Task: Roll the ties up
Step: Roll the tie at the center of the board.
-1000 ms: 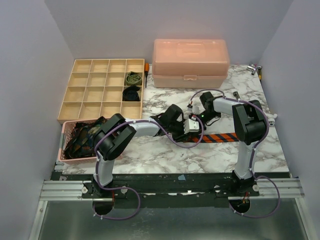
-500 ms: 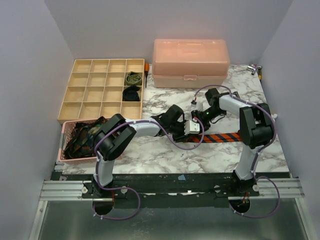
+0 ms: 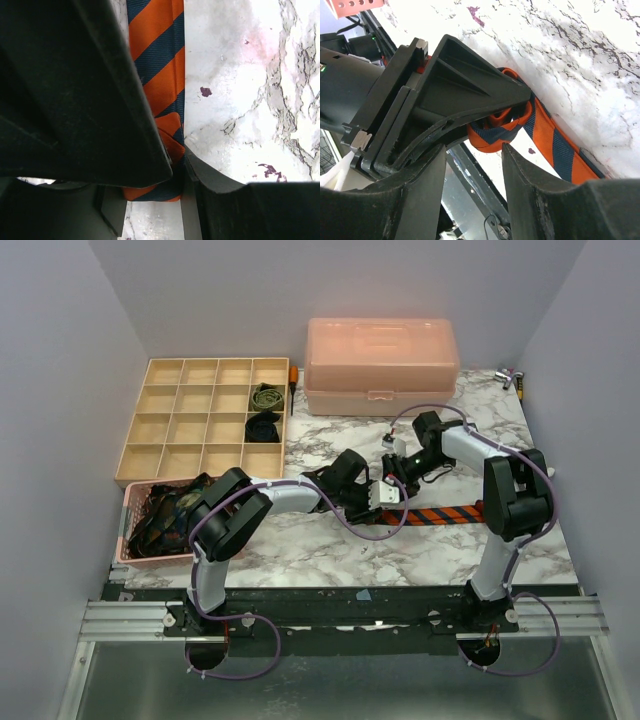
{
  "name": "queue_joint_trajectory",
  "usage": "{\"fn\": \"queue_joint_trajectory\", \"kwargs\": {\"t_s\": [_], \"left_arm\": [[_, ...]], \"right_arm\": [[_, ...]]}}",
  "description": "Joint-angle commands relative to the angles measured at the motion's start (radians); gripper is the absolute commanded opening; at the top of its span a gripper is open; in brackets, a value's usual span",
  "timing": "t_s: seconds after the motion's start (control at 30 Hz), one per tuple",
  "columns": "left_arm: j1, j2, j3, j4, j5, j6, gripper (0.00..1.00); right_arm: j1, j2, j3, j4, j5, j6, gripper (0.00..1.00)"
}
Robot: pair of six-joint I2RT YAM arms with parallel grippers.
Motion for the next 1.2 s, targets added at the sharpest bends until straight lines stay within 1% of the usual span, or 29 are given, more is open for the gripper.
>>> {"fn": "queue_joint_trajectory", "kwargs": {"t_s": [0.0, 0.07, 0.13, 0.2, 0.23, 0.33, 0.37, 0.47, 0.57, 0.63, 0.73, 0.83, 0.93, 1.07, 1.17], "left_arm": [[0.005, 0.054, -0.028, -0.160, -0.112, 0.041, 0.42], [0.005, 0.055, -0.022, -0.162, -0.110, 0.039, 0.43], [0.005, 0.056, -0.017, -0.164, -0.103, 0.037, 0.43], [0.004, 0.055, -0.015, -0.165, -0.096, 0.032, 0.43], [0.005, 0.055, -0.012, -0.166, -0.094, 0.030, 0.43], [0.005, 0.047, -0.014, -0.164, -0.077, 0.026, 0.46], [0.007, 0.042, -0.017, -0.157, -0.074, 0.023, 0.48], [0.026, 0.006, -0.039, -0.114, -0.017, -0.016, 0.60], [0.051, -0.055, -0.097, -0.006, 0.059, -0.079, 0.69], [0.062, -0.102, -0.147, 0.100, 0.097, -0.109, 0.74], [0.064, -0.129, -0.206, 0.216, 0.115, -0.131, 0.78], [0.064, -0.125, -0.239, 0.285, 0.130, -0.141, 0.80], [0.061, -0.120, -0.265, 0.327, 0.143, -0.141, 0.83], [0.048, -0.099, -0.262, 0.351, 0.100, -0.143, 0.87], [0.033, -0.070, -0.231, 0.334, 0.059, -0.138, 0.87]], "right_arm": [[0.010, 0.044, 0.005, 0.013, 0.012, 0.007, 0.49], [0.010, 0.062, -0.003, 0.025, 0.022, 0.004, 0.47], [0.010, 0.073, -0.011, 0.039, 0.033, 0.004, 0.41], [0.010, 0.083, -0.014, 0.047, 0.053, 0.002, 0.30], [0.010, 0.092, -0.016, 0.050, 0.069, 0.001, 0.21], [0.009, 0.108, -0.011, 0.057, 0.126, -0.007, 0.02], [0.009, 0.110, -0.011, 0.057, 0.143, -0.011, 0.00], [0.006, 0.116, -0.019, 0.060, 0.194, -0.019, 0.00], [0.004, 0.128, -0.044, 0.081, 0.240, -0.013, 0.00], [0.004, 0.139, -0.056, 0.100, 0.267, -0.004, 0.00], [0.004, 0.152, -0.068, 0.125, 0.301, 0.007, 0.00], [0.004, 0.161, -0.076, 0.141, 0.331, 0.001, 0.00], [0.004, 0.162, -0.085, 0.144, 0.326, -0.001, 0.00], [0.005, 0.150, -0.071, 0.134, 0.287, -0.009, 0.00], [0.006, 0.153, -0.045, 0.108, 0.253, -0.022, 0.00]]}}
